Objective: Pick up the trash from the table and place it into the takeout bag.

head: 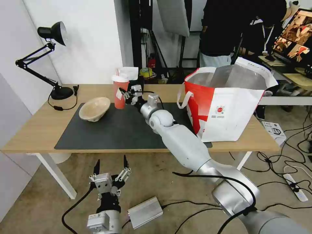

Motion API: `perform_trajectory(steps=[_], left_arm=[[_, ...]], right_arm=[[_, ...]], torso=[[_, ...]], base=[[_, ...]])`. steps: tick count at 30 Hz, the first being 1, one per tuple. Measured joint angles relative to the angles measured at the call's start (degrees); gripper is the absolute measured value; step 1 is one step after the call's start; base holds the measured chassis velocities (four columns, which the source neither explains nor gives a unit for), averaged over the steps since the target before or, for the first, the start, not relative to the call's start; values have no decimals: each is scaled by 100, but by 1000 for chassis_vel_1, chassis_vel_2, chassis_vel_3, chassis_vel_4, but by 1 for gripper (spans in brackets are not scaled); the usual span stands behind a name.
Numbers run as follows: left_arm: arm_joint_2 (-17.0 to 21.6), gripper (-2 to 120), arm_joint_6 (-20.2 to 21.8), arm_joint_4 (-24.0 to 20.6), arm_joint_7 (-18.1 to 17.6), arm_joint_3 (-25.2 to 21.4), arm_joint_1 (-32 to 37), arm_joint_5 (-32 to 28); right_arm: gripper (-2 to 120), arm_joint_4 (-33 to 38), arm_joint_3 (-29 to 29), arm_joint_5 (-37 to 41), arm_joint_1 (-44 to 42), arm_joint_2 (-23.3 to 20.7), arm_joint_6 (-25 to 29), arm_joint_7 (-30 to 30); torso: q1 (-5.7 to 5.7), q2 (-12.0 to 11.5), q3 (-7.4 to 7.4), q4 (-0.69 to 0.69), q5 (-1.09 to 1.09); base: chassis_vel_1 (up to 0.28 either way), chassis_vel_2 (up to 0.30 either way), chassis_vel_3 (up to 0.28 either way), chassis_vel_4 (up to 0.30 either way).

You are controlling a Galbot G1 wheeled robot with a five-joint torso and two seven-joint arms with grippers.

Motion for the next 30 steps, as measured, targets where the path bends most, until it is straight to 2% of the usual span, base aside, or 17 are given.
perform_trajectory(steps=[18,30], left_arm=[[-120,100,-163,9,-20,-87,24,-2],[-275,100,-283,-7,-41,-149,95,72]], right_arm=[[2,1944,-159,990,68,-1055,-503,525],[2,2938,-95,1488,70,-1496,-703,796]], torso=[[0,0,0,-1,1],[0,0,0,0,1]], base=[[0,0,0,0],[0,0,0,0]])
